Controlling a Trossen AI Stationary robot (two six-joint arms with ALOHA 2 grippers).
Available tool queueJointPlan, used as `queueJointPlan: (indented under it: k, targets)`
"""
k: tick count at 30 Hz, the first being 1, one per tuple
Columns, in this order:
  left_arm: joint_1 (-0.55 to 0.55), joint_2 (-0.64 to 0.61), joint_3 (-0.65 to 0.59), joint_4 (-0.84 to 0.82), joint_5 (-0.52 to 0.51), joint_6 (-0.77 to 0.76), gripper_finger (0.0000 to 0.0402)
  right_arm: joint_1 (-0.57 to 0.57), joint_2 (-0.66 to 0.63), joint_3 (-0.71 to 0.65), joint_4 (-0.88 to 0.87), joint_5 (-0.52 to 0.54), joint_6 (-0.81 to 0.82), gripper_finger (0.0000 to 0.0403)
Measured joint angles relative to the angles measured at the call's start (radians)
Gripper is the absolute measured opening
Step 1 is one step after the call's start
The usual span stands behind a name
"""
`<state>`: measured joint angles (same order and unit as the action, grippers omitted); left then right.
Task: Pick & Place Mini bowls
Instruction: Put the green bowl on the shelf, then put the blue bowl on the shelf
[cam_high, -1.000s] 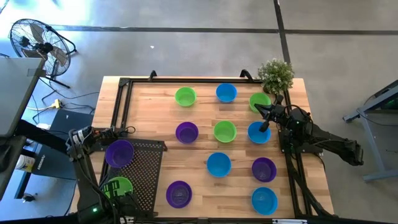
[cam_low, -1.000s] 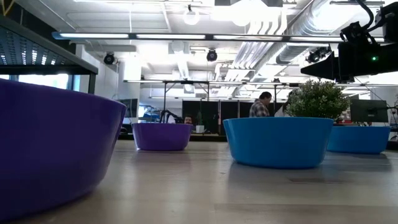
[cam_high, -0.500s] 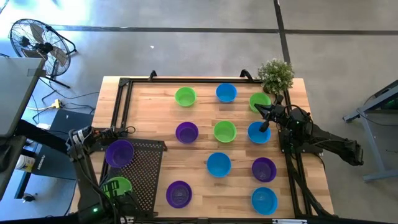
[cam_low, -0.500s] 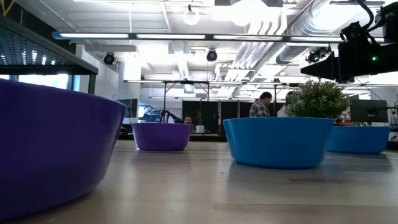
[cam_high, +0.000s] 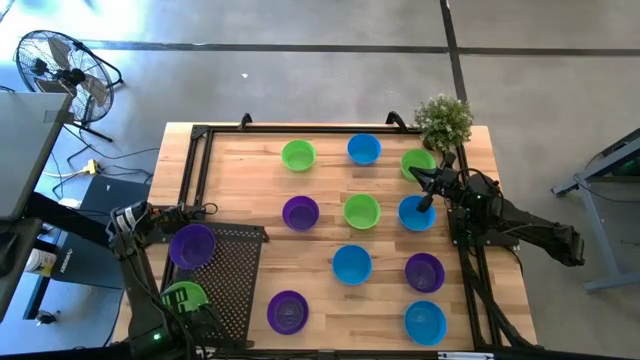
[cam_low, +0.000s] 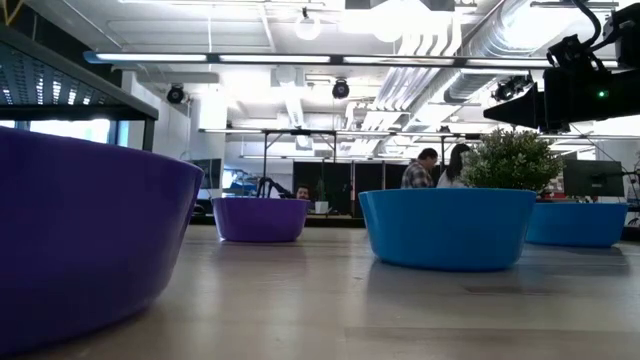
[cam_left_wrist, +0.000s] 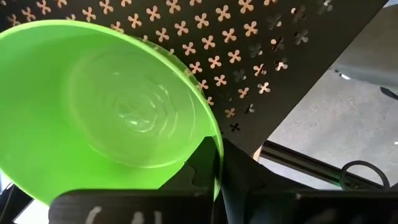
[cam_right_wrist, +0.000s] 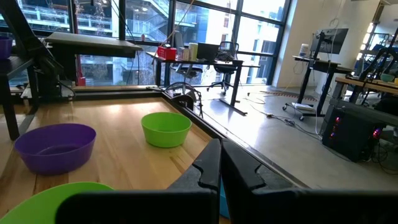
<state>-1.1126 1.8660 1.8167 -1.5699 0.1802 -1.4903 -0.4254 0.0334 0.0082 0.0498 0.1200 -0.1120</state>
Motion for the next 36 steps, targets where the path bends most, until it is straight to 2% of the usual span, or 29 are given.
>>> queueJointPlan:
  k: [14, 23, 29, 33, 36]
  targets:
    - [0.0, 0.008, -0.005, 0.0, 0.015, -0.034, 0.0134, 0.0, 0.0, 0.0, 0.0, 0.0, 0.0, 0.0]
    - [0.0, -0.018, 0.0, -0.001, -0.006, -0.03, 0.0144, 0.0, 0.0, 0.0, 0.0, 0.0, 0.0, 0.0]
    - [0.0, -0.052, 0.062, -0.001, -0.16, -0.027, 0.0145, 0.0, 0.0, 0.0, 0.0, 0.0, 0.0, 0.0]
    - [0.0, -0.074, 0.086, -0.001, -0.322, 0.043, 0.0145, 0.0, 0.0, 0.0, 0.0, 0.0, 0.0, 0.0]
    - [0.009, -0.091, 0.088, -0.001, -0.481, 0.137, 0.0141, 0.0, 0.0, 0.0, 0.0, 0.0, 0.0, 0.0]
